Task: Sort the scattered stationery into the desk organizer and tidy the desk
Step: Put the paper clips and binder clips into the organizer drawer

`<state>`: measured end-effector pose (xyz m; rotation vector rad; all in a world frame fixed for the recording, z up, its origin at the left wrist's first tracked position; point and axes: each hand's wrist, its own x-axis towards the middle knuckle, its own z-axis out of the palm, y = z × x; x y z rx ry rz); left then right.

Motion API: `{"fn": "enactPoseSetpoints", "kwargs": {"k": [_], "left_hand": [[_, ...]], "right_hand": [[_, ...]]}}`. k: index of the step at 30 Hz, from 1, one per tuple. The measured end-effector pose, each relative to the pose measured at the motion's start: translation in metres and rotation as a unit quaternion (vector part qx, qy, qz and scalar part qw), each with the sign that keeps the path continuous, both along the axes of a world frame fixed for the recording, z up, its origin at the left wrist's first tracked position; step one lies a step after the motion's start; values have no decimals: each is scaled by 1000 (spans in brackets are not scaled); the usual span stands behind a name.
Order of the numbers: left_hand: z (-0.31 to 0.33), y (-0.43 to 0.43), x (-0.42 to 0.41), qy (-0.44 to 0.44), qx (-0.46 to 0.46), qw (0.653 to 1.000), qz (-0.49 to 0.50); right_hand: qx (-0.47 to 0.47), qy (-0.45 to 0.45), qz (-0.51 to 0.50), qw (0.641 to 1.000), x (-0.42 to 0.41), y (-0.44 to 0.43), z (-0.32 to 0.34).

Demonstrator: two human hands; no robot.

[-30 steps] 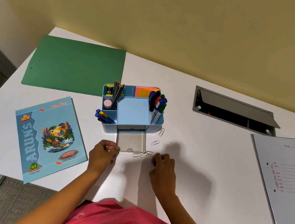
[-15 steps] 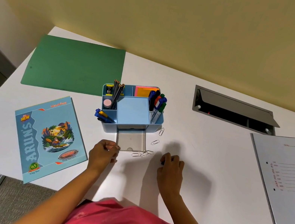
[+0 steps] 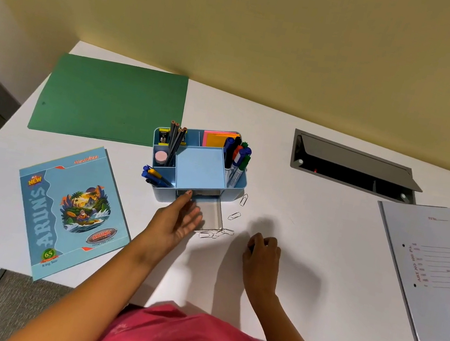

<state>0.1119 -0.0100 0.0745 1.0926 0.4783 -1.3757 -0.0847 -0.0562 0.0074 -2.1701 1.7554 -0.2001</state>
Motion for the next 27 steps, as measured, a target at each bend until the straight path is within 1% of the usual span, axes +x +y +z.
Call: {"fn": "enactPoseSetpoints", "kwargs": {"k": [2, 5, 7, 11, 13, 15, 16, 19, 22, 23, 27], "left_hand": [[4, -7, 1, 55, -1, 998, 36], [5, -11, 3, 66, -2, 997, 41], [2, -13, 4, 66, 5, 997, 29], [-3, -18, 5, 83, 3, 996, 34], [-5, -19, 4, 84, 4, 996, 34], [-6, -18, 4, 81, 11, 996, 29], [-6, -18, 4, 79, 13, 996, 31], [-3, -20, 6, 84, 25, 995, 47], [3, -22, 7, 94, 35, 993, 60], [4, -22, 7, 92, 36, 993, 60], [1, -22, 5, 85, 37, 994, 51]], "right_hand": [[7, 3, -4, 1000, -1, -1, 0], [14, -1, -4, 1000, -2, -3, -1], [18, -19, -7, 1000, -3, -4, -1], [41, -96, -28, 994, -9, -6, -1], [60, -148, -63, 985, -13, -9, 1], [90, -208, -126, 966, -16, -10, 6], [115, -249, -168, 947, -17, -10, 10], [180, -373, -275, 867, -22, -11, 17], [235, -483, -334, 774, -27, -16, 22], [255, -511, -341, 747, -28, -17, 26], [306, -561, -373, 672, -30, -22, 36]]}}
